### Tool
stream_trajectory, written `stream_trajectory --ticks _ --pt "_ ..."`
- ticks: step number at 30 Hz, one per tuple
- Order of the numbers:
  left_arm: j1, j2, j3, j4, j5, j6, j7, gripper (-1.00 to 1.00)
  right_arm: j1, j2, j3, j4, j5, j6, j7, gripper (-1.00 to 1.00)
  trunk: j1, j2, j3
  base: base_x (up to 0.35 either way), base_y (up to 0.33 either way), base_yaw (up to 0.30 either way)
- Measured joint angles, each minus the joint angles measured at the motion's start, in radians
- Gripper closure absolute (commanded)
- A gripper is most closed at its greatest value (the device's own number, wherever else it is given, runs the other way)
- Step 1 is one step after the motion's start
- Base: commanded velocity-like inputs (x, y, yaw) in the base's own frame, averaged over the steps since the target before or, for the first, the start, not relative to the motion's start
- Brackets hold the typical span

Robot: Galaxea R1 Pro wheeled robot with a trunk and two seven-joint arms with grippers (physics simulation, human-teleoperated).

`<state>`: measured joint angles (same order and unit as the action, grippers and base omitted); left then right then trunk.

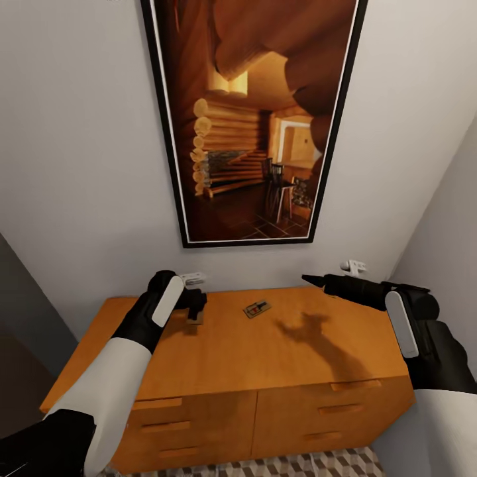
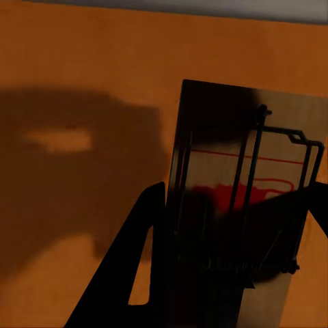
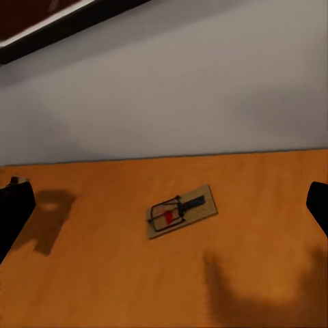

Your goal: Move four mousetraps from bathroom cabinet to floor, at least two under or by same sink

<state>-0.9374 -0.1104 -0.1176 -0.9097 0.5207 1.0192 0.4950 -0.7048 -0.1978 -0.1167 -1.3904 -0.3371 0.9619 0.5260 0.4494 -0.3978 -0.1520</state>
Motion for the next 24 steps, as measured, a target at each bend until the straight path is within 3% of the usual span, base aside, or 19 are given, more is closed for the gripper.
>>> stream_trajectory --ticks 15,24 --pt "0.001 0.000 0.000 0.024 -0.001 -0.001 0.001 1.00 0.000 0.000 0.000 0.001 0.000 0.000 -0.001 -1.00 0.000 0.000 0.004 0.000 0.000 0.279" --pt "0.001 0.000 0.000 0.027 -0.001 -0.002 0.001 1.00 0.000 0.000 0.001 0.000 0.000 0.000 -0.001 -1.00 0.000 0.000 0.005 0.000 -0.003 0.069"
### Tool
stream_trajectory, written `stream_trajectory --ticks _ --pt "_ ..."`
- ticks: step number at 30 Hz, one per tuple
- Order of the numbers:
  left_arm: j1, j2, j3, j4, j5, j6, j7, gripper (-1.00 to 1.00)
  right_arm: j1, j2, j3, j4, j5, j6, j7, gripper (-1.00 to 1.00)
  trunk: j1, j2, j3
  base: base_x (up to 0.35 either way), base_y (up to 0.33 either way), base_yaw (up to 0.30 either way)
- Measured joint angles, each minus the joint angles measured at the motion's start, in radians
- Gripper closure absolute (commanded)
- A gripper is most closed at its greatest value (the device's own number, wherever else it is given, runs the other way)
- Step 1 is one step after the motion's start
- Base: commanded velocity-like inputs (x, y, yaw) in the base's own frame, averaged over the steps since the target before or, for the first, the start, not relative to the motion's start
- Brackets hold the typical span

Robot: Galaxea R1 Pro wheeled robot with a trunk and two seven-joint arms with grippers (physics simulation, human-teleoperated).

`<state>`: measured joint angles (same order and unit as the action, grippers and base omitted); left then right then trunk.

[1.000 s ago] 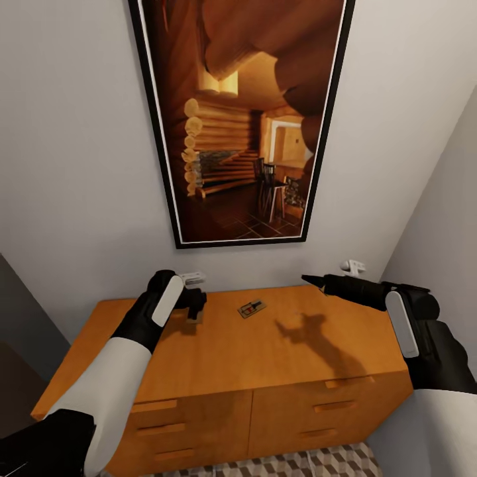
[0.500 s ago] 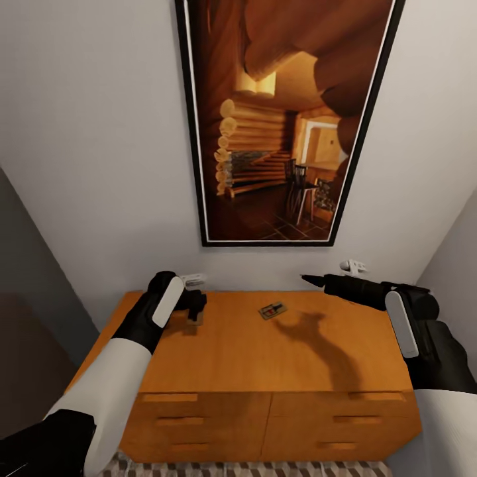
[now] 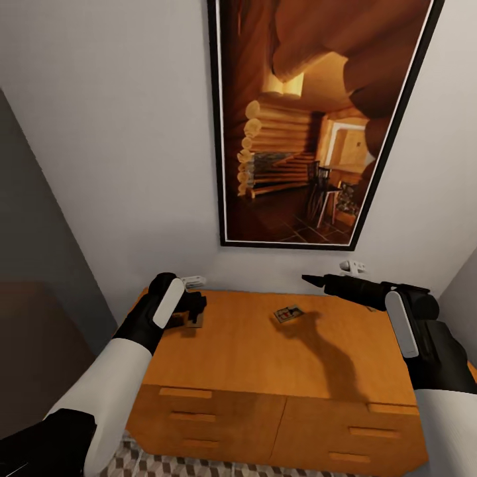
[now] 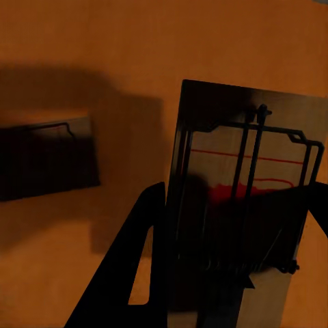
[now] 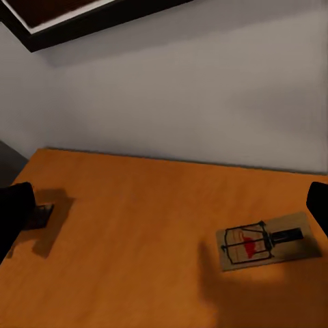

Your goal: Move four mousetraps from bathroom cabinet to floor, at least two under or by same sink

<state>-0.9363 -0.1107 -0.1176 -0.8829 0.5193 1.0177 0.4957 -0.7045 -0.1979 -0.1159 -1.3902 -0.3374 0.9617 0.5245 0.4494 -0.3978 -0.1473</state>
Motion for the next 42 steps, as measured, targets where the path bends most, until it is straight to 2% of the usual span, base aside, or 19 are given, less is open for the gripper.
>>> stream_trajectory --ticks 6,8,10,12,13,14,16,19,26,42 --pt "0.000 0.000 -0.001 0.000 -0.001 0.000 0.001 1.00 0.000 0.000 0.002 -0.001 0.002 0.003 -0.002 -1.00 0.000 0.000 0.000 0.086 -0.190 0.004" --pt "0.000 0.001 0.000 0.000 -0.001 0.000 0.001 1.00 0.000 -0.001 0.013 -0.001 0.014 0.006 -0.007 -1.00 0.000 0.000 0.000 0.118 -0.192 0.001" --pt "0.000 0.001 0.000 0.000 0.000 0.000 0.001 1.00 -0.001 -0.004 0.042 -0.002 0.043 0.008 -0.026 -1.00 0.000 0.000 0.000 0.063 -0.105 0.000" --pt "0.000 0.001 0.000 0.001 0.000 0.000 0.001 1.00 -0.003 -0.006 0.106 -0.003 0.118 0.012 -0.065 -1.00 0.000 0.000 0.000 0.029 -0.047 0.000" --pt "0.000 0.001 0.000 0.001 0.000 0.000 0.001 1.00 -0.005 -0.006 0.125 -0.005 0.145 0.015 -0.072 -1.00 0.000 0.000 0.000 0.016 -0.027 0.000" --pt "0.000 0.001 0.000 0.004 0.000 0.000 0.001 1.00 -0.008 -0.006 0.164 -0.010 0.191 0.021 -0.087 -1.00 0.000 0.000 0.000 0.013 -0.021 0.000" --pt "0.000 0.000 0.000 0.011 0.000 0.000 0.001 1.00 -0.012 -0.005 0.213 -0.022 0.252 0.031 -0.103 -1.00 0.000 0.000 0.000 0.007 -0.012 0.000" --pt "0.000 0.000 0.000 0.019 0.000 0.000 0.001 1.00 -0.014 -0.005 0.251 -0.037 0.306 0.040 -0.120 -1.00 0.000 0.000 0.000 0.003 -0.005 0.000" --pt "0.000 0.000 0.000 0.024 0.000 0.000 0.001 1.00 -0.015 -0.003 0.271 -0.043 0.330 0.044 -0.126 -1.00 0.000 0.000 0.000 0.000 -0.001 0.000" --pt "0.000 -0.004 0.000 0.041 0.000 0.000 -0.001 1.00 -0.030 -0.012 0.290 -0.073 0.327 0.045 -0.102 -1.00 0.000 0.000 0.000 0.000 0.000 0.000"
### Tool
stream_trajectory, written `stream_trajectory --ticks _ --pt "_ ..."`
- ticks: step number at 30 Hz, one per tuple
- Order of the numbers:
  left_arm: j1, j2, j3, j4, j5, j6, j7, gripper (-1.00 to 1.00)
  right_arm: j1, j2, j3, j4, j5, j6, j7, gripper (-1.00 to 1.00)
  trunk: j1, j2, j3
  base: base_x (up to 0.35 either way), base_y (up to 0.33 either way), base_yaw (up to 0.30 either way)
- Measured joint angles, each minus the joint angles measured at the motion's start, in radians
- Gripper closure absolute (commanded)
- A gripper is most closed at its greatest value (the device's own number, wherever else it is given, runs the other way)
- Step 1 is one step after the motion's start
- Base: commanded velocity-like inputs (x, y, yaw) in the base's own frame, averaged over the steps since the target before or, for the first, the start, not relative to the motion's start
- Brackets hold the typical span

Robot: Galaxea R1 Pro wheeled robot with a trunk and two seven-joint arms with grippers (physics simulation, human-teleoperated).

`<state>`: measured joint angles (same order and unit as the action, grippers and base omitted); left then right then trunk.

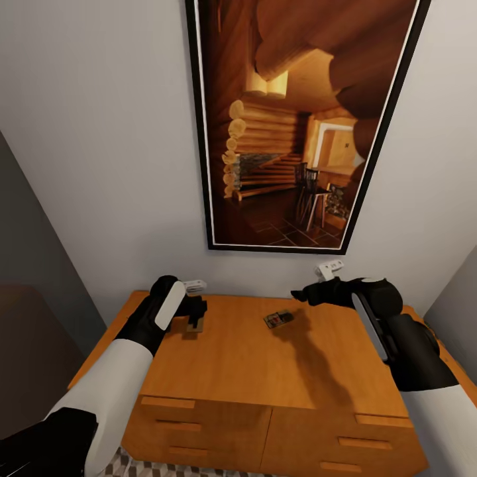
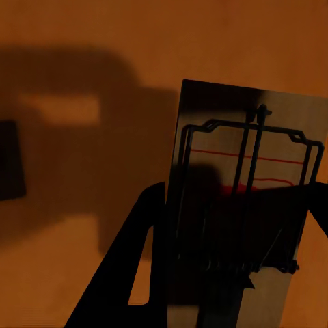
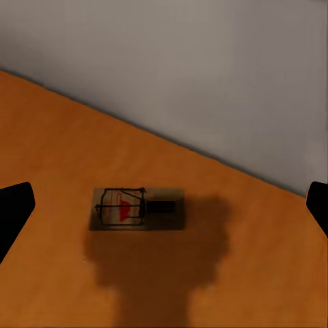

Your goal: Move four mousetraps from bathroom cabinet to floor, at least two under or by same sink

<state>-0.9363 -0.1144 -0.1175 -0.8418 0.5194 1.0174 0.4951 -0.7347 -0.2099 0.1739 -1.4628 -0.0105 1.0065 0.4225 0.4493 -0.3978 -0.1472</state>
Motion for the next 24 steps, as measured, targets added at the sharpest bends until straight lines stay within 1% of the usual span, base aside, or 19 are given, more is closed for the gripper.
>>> stream_trajectory --ticks 1,2,3,4,5,6,8,9,12,13,14,16,17,18,19,20,21,22,24 --pt "0.000 0.000 0.000 0.001 0.000 0.000 0.000 1.00 -0.005 -0.002 0.007 -0.002 0.001 0.000 0.005 -1.00 0.000 0.000 0.000 0.000 0.000 0.000" --pt "0.000 0.000 0.000 0.004 0.000 0.000 0.000 1.00 -0.015 -0.011 0.026 -0.004 0.002 0.000 0.017 -1.00 0.000 0.000 0.000 0.000 0.000 0.000" --pt "0.000 -0.001 0.000 0.006 0.000 0.000 0.000 1.00 -0.026 -0.027 0.049 -0.006 0.004 0.000 0.030 -1.00 0.000 0.000 0.000 0.000 0.000 0.000" --pt "0.000 -0.001 0.000 0.007 0.000 0.000 0.000 1.00 -0.032 -0.039 0.063 -0.007 0.004 0.000 0.037 -1.00 0.000 0.000 0.000 0.000 0.000 0.000" --pt "0.000 -0.002 0.000 0.009 0.000 0.000 0.000 1.00 -0.046 -0.063 0.088 -0.008 0.005 0.000 0.052 -1.00 0.000 0.000 0.000 0.000 0.000 0.000" --pt "0.000 -0.002 0.000 0.009 0.000 0.000 0.000 1.00 -0.055 -0.076 0.101 -0.009 0.005 0.000 0.061 -1.00 0.000 0.000 0.000 0.000 0.000 0.000" --pt "0.000 -0.002 0.000 0.010 0.000 0.000 0.000 1.00 -0.092 -0.117 0.143 -0.010 0.005 -0.001 0.106 -1.00 0.000 0.000 0.000 0.000 0.000 0.000" --pt "0.000 -0.002 0.000 0.011 0.000 0.000 0.000 1.00 -0.110 -0.134 0.157 -0.010 0.006 -0.002 0.134 -1.00 0.000 0.000 0.000 0.000 0.000 0.000" --pt "0.000 -0.002 0.000 0.011 0.000 0.000 0.000 1.00 -0.142 -0.164 0.178 -0.010 0.008 -0.006 0.190 -1.00 0.000 0.000 0.000 0.000 0.000 0.000" --pt "0.000 -0.003 0.000 0.011 0.000 0.001 0.000 1.00 -0.156 -0.176 0.192 -0.010 0.012 -0.007 0.211 -1.00 0.000 0.000 0.000 0.000 0.000 0.000" --pt "0.000 -0.003 0.000 0.011 0.000 0.000 0.000 1.00 -0.163 -0.183 0.202 -0.010 0.016 -0.008 0.220 -1.00 0.000 0.000 0.000 0.000 0.000 0.000" --pt "0.000 -0.003 0.000 0.011 0.000 0.000 0.000 1.00 -0.190 -0.203 0.252 -0.008 0.045 -0.011 0.239 -1.00 0.000 0.000 0.000 0.000 0.000 0.000" --pt "0.000 -0.003 0.000 0.011 0.000 0.000 0.000 1.00 -0.195 -0.207 0.268 -0.007 0.056 -0.012 0.242 -1.00 0.000 0.000 0.000 0.000 0.000 0.000" --pt "0.000 -0.003 0.000 0.011 0.000 0.000 0.000 1.00 -0.201 -0.215 0.300 -0.007 0.080 -0.013 0.247 -1.00 0.000 0.000 0.000 0.000 0.000 0.000" --pt "0.000 -0.003 0.000 0.011 0.000 0.000 0.000 1.00 -0.204 -0.218 0.317 -0.007 0.092 -0.014 0.251 -1.00 0.000 0.000 0.000 0.000 0.000 0.000" --pt "0.000 -0.003 0.000 0.011 0.000 0.000 0.000 1.00 -0.207 -0.223 0.346 -0.006 0.111 -0.017 0.264 -1.00 0.000 0.000 0.000 0.000 0.000 0.000" --pt "0.000 -0.003 0.000 0.011 0.000 0.000 0.000 1.00 -0.208 -0.225 0.358 -0.006 0.121 -0.019 0.274 -1.00 0.000 0.000 0.000 0.000 0.000 0.000" --pt "0.000 -0.004 0.000 0.011 0.000 0.000 0.000 1.00 -0.210 -0.228 0.377 -0.005 0.134 -0.025 0.301 -1.00 0.000 0.000 0.000 0.000 0.000 0.000" --pt "0.000 -0.005 0.000 0.011 0.001 0.000 0.000 1.00 -0.212 -0.232 0.393 -0.005 0.147 -0.045 0.347 -1.00 0.000 0.000 0.000 0.000 0.000 0.000"
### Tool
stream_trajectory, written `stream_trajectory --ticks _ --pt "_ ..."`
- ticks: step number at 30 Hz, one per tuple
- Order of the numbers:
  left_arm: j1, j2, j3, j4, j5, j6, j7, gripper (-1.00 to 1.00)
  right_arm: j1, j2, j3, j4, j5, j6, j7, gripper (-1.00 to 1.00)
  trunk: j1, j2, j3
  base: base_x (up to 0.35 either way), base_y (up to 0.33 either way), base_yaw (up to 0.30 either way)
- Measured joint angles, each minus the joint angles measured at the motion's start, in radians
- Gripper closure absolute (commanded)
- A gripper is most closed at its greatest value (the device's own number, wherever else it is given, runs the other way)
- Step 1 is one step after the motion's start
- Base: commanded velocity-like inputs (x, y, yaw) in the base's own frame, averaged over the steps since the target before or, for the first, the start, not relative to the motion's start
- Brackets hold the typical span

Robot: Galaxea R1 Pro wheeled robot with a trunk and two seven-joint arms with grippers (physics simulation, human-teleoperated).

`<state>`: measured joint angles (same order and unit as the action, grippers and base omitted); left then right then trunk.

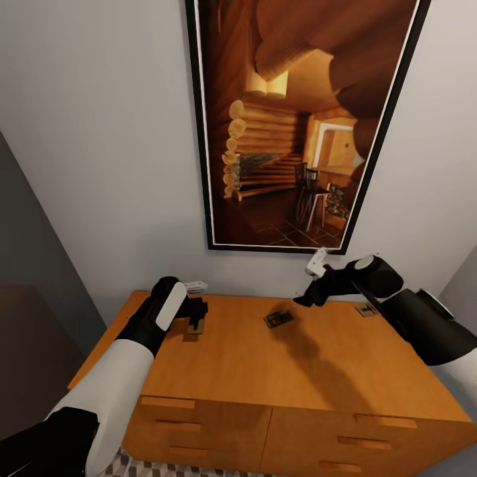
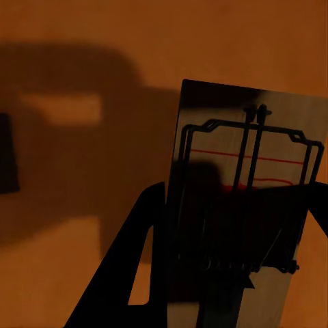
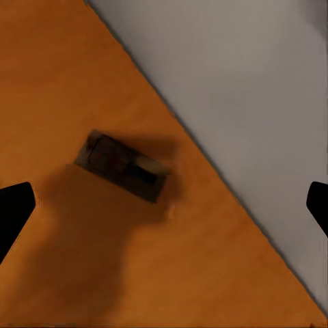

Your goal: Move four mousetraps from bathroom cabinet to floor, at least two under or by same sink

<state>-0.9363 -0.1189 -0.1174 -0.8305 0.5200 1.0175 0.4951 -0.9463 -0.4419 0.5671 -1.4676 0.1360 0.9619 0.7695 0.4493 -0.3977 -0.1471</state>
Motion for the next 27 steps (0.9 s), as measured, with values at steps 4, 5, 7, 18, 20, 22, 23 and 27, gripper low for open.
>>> stream_trajectory --ticks 4,5,7,18,20,22,23,27 --pt "0.000 -0.001 0.000 0.000 0.000 0.000 0.000 1.00 -0.001 -0.020 0.014 0.001 0.027 -0.100 0.079 -1.00 0.000 0.000 0.000 0.000 0.000 0.000" --pt "0.000 -0.001 0.000 0.000 0.000 0.000 0.000 1.00 -0.001 -0.025 0.018 0.000 0.044 -0.134 0.098 -1.00 0.000 0.000 0.000 0.000 0.000 0.000" --pt "0.000 -0.001 0.000 0.000 0.000 0.000 0.000 1.00 0.000 -0.029 0.029 0.001 0.076 -0.168 0.123 -1.00 0.000 0.000 0.000 0.000 0.000 0.000" --pt "0.000 -0.004 -0.007 0.031 -0.001 0.000 -0.001 1.00 0.007 -0.034 0.097 0.004 0.241 -0.311 0.229 -1.00 0.000 0.000 0.000 0.000 0.000 0.000" --pt "0.000 -0.004 -0.007 0.032 -0.001 0.000 -0.001 1.00 0.008 -0.034 0.098 0.004 0.246 -0.354 0.270 -1.00 0.000 0.000 0.000 0.000 0.000 0.000" --pt "0.000 -0.004 -0.007 0.033 -0.001 0.000 -0.001 1.00 0.008 -0.034 0.098 0.004 0.250 -0.398 0.312 -1.00 0.000 0.000 0.000 0.000 0.000 0.000" --pt "0.000 -0.004 -0.007 0.033 -0.001 0.000 -0.001 1.00 0.008 -0.033 0.098 0.004 0.252 -0.425 0.340 -1.00 0.000 0.000 0.000 0.000 0.000 0.000" --pt "0.000 -0.005 -0.007 0.034 -0.001 0.000 -0.001 1.00 0.008 -0.034 0.098 0.004 0.255 -0.514 0.428 -1.00 0.000 0.000 0.000 0.000 0.000 0.000"
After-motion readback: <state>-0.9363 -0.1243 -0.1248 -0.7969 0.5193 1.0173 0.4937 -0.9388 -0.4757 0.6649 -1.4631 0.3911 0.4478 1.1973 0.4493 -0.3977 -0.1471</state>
